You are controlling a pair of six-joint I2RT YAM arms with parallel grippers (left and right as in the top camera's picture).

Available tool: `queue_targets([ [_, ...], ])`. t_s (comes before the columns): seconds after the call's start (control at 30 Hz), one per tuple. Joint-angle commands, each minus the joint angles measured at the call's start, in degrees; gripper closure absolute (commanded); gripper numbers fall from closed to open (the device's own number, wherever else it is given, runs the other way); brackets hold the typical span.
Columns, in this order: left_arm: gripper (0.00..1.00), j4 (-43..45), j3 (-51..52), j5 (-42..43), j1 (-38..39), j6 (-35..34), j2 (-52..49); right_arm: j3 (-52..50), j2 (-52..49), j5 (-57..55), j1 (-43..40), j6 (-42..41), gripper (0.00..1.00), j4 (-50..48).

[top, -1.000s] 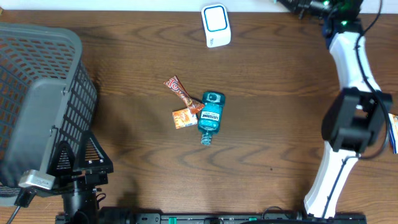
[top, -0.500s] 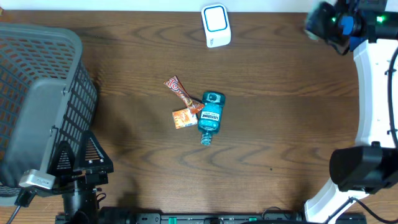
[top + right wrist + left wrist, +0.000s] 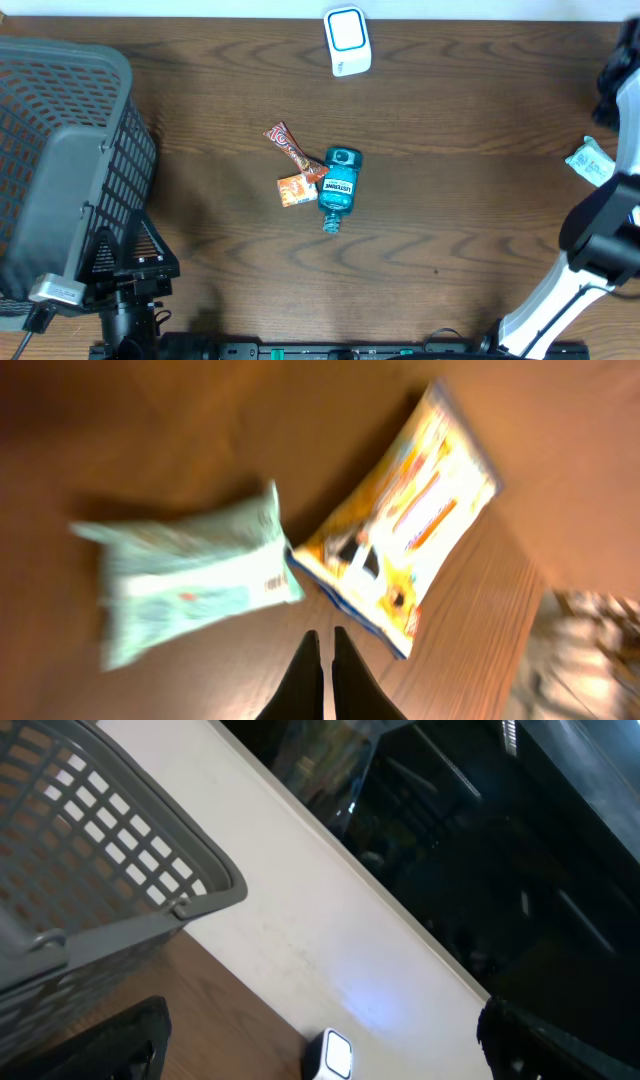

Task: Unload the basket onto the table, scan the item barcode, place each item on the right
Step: 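Carry the wipes pack to the right side and release it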

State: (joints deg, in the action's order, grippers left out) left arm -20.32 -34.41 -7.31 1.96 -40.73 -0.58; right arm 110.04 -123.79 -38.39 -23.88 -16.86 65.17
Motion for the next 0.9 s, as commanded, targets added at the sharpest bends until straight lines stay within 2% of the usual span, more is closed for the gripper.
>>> queue_targets([
  [0.0,0.02,0.24,0.35,-1.33,0.11,-0.52,0.42,-2.45,-4.39,2.32,-2.23,0.61,0.99,0.28],
  [0.2,0.02,0.22,1.75,-1.33,0.11,-0.52,0.39,-2.62,-5.35,5.75,-3.04,0.63,0.99,0.42],
  [0.43,0.02,1.95,1.97,-1.57,0.11,-0.52,0.42,-2.1,2.21,7.58,-0.92,-0.17,0.99,0.5],
  [0.53,0.02,3.02,1.97,-4.33,0.11,-0.52,0.39,-2.1,6.95,13.99,0.0,-1.62,0.99,0.42],
  [0.67,0.02,2.99,2.43,-4.5,0.11,-0.52,0.39,-2.1,13.64,28.24,1.2,-3.58,0.99,0.79],
  [0.7,0.02,2.99,2.67,-4.31,0.11,-0.52,0.39,-2.1,15.23,31.98,1.6,-4.13,0.97,1.25],
  [0.73,0.02,2.99,2.99,-4.33,0.11,-0.52,0.39,-2.1,16.94,36.59,2.16,-4.33,0.9,1.97],
  [0.77,0.02,3.02,3.34,-4.33,0.11,-0.52,0.39,-2.1,18.05,40.11,2.71,-4.31,0.78,2.45],
  [0.83,0.02,3.02,4.09,-4.33,0.11,-0.52,0.39,-2.1,20.55,48.59,4.48,-4.31,0.63,4.22],
  [0.87,0.02,3.02,4.33,-4.33,0.11,-0.52,0.39,-2.1,21.4,51.84,5.57,-4.31,0.6,5.27],
])
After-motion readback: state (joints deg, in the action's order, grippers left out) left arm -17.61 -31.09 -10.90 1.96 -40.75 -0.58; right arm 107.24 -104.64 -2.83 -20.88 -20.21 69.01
